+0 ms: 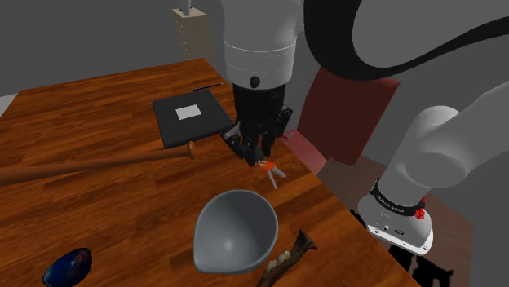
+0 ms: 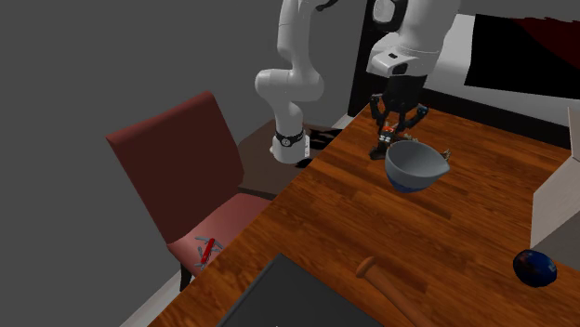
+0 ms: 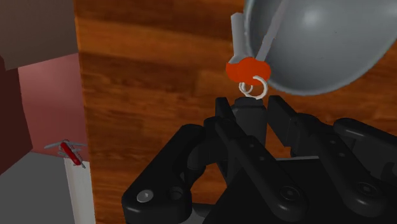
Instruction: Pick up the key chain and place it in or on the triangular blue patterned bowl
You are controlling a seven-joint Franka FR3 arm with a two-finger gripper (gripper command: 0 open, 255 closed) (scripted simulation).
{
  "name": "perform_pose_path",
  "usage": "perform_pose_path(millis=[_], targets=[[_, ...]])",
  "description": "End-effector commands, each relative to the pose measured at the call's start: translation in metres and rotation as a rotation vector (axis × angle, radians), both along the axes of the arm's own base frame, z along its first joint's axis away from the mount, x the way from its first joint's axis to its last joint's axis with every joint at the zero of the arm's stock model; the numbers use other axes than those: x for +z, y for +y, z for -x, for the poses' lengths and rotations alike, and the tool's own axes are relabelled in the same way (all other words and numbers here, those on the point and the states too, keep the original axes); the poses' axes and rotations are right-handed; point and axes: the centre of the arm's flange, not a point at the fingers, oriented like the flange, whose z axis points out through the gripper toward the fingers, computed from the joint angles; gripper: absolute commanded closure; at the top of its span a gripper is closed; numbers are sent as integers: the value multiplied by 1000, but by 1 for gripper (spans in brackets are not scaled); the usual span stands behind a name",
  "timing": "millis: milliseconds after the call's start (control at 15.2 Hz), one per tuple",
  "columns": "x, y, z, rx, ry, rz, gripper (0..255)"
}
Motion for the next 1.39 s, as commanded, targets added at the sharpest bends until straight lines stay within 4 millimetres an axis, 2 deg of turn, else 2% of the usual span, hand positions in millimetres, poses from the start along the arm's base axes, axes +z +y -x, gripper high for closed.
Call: perform_pose_path(millis=[0, 330, 396, 1320], targets=[[0, 26, 5, -1, 0, -2, 255], [4, 92, 14, -1, 0, -2, 255], [4, 99, 15, -1, 0, -2, 255], [-70, 99, 15, -1, 0, -2, 255]])
